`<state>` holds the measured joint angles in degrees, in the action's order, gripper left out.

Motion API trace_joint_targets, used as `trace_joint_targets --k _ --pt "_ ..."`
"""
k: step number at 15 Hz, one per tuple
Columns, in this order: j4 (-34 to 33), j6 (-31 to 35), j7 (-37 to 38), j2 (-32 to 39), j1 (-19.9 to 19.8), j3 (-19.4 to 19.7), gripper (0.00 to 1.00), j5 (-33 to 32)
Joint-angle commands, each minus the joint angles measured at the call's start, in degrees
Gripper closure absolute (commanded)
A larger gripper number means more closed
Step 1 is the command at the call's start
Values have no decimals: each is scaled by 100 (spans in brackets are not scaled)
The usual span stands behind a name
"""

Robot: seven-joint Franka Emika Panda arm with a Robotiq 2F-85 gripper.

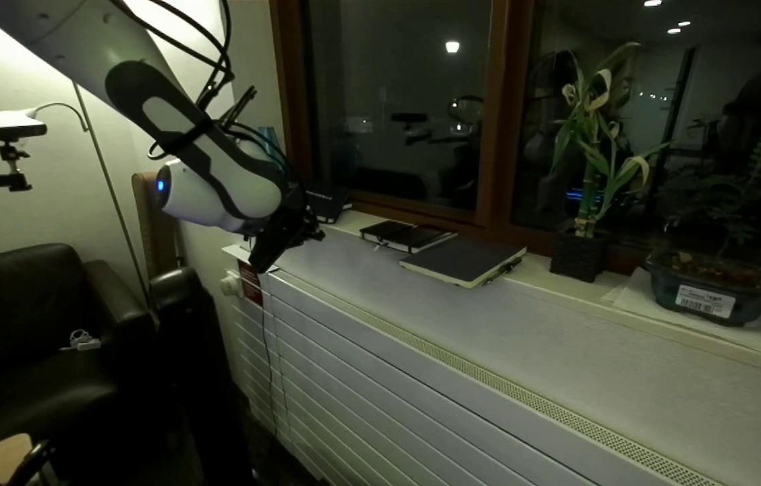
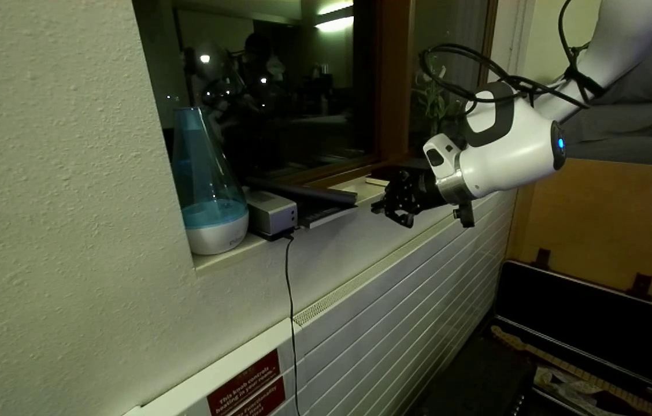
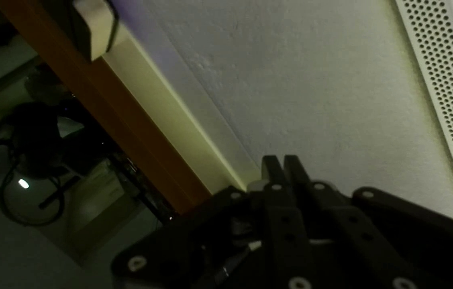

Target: Flip the book

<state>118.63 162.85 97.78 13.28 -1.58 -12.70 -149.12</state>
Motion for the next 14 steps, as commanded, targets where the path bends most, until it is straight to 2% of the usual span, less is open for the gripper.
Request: trace_joint_targets --k 1,10,11,14 --pt "113 251 261 -352 -236 -200 62 0" --pt "127 123 240 -640 -437 -592 4 0" --pt "121 136 231 -632 -451 -619 0 0" --pt "75 64 193 -537 -451 -666 0 0"
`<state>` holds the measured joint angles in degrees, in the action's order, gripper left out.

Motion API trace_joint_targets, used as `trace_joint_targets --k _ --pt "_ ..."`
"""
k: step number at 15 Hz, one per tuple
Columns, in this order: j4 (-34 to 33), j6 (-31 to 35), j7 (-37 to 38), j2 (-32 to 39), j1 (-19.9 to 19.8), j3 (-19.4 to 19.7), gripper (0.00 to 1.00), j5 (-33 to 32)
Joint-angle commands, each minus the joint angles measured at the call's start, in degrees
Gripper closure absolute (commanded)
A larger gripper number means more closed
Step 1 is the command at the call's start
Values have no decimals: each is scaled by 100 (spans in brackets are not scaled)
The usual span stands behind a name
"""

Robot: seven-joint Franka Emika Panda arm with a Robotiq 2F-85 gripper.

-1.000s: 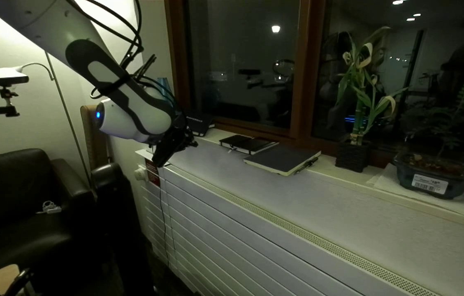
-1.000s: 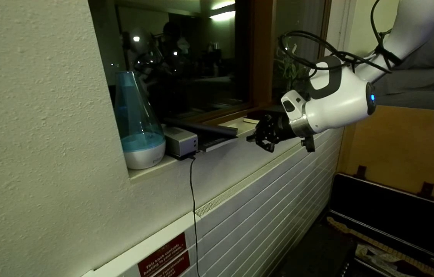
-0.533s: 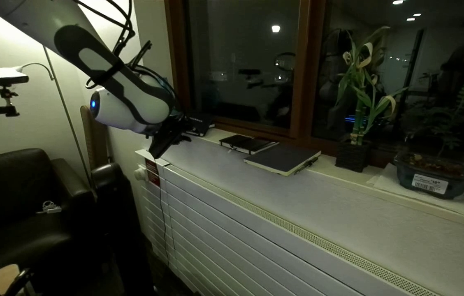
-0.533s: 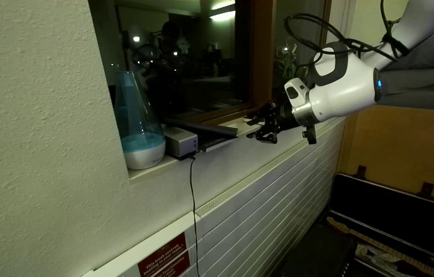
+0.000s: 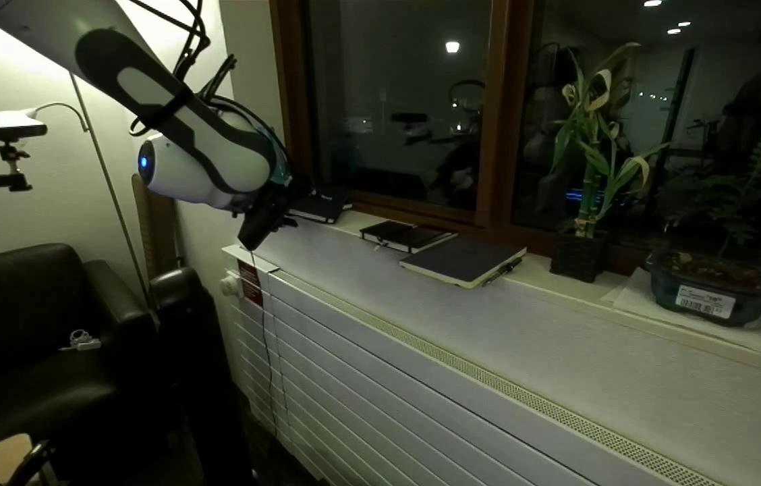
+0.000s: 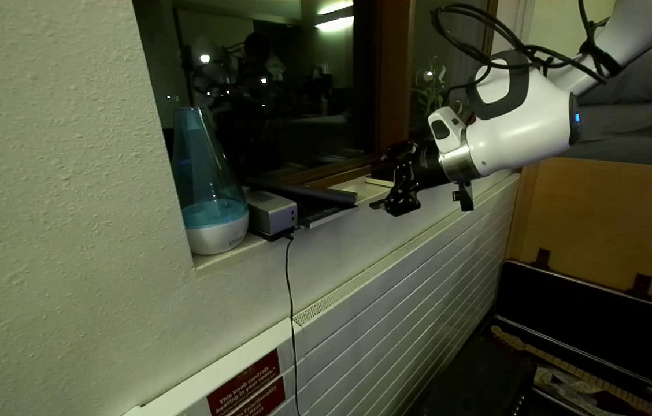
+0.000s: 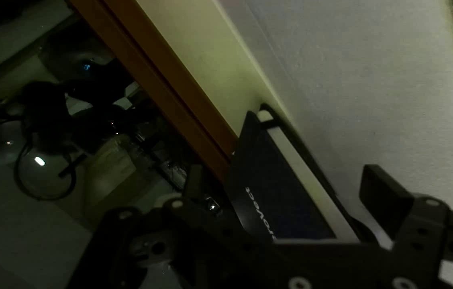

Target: Flip the book

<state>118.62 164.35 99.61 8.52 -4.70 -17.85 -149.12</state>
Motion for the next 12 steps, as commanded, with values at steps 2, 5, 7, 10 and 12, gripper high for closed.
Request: trace_joint_targets --k 2,5,7,10,12 --pt "23 -212 21 14 -146 -205 0 0" --pt "-79 -524 -18 201 -114 -267 0 0" --pt "-127 -700 -39 318 -98 -298 0 0" --pt "-235 -782 -70 534 -96 -316 33 0" --pt "-302 -780 -64 647 -107 -319 47 0"
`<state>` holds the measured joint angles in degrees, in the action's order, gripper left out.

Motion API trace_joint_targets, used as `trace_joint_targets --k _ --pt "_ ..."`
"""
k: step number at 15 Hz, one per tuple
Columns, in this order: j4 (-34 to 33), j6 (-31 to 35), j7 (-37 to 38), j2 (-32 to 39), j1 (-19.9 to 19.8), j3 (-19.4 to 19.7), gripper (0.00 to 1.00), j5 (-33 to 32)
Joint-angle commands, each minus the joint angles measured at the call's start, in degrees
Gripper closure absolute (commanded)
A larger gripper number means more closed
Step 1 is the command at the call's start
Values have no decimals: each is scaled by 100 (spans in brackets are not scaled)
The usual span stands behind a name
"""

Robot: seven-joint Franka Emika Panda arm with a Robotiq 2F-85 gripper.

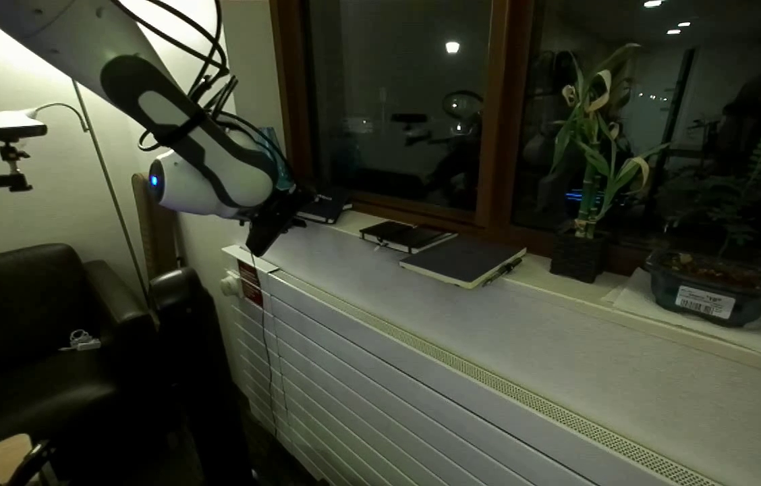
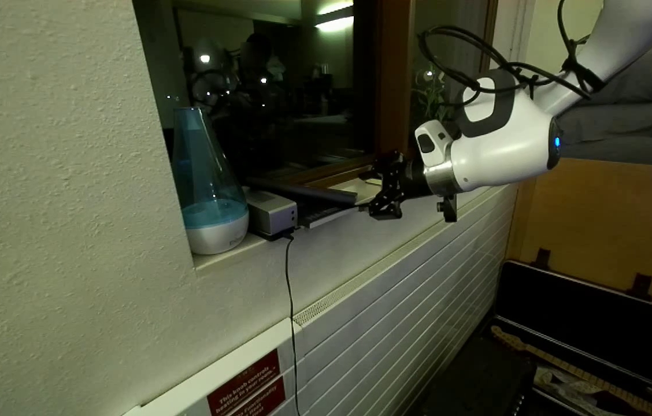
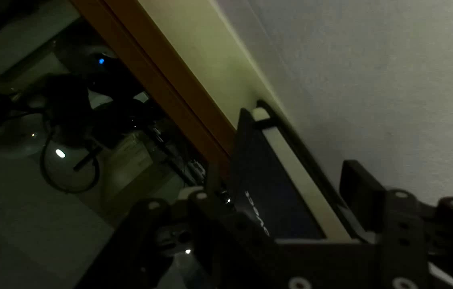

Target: Flip the book

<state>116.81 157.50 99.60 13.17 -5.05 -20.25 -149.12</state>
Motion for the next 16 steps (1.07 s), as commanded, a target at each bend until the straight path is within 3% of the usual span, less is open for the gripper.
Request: trace_joint_targets --k 1,8,13,16 --pt "-155 -91 -58 230 -78 -80 53 0" --pt "-224 -10 31 247 -167 -89 96 0" --pt "-224 319 184 93 -284 -50 96 0" --pt "-296 1013 244 -32 -405 68 96 165"
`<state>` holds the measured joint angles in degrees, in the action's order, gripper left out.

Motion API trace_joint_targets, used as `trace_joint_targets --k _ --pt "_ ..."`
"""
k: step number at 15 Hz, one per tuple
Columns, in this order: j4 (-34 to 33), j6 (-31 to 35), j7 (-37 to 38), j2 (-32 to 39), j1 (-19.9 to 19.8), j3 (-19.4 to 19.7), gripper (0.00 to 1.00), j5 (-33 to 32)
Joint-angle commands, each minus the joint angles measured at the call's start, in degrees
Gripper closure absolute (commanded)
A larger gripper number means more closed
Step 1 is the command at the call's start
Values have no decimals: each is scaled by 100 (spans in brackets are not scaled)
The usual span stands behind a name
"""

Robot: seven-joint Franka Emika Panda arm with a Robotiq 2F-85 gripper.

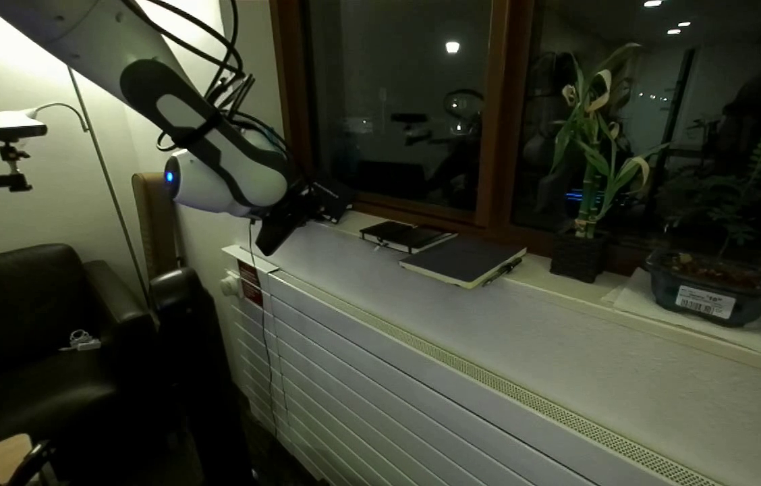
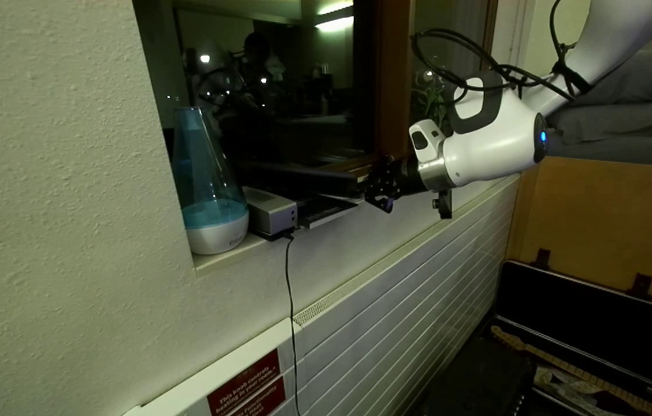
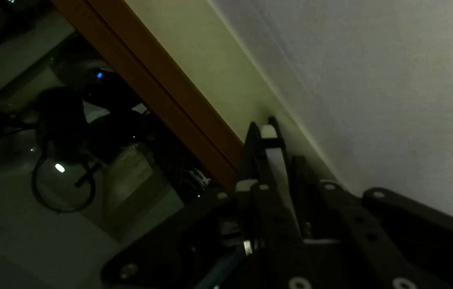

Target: Flip the book

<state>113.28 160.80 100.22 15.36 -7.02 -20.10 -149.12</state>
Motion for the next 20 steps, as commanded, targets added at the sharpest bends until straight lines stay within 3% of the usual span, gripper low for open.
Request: trace_joint_targets --k 1,6,11,12,13,15,20 --pt "9 968 160 -298 -258 97 96 297" --pt "-139 2664 146 -646 -547 435 96 906" --pt "-286 3664 252 -930 -747 806 96 1208" --pt "-143 3829 -684 -1020 -450 1372 96 2225" --pt "-341 3969 280 -1016 -685 1091 96 1564" --pt "-139 3760 365 -1027 -830 839 96 1825" --pt "182 3736 1376 -897 -1114 290 96 1898"
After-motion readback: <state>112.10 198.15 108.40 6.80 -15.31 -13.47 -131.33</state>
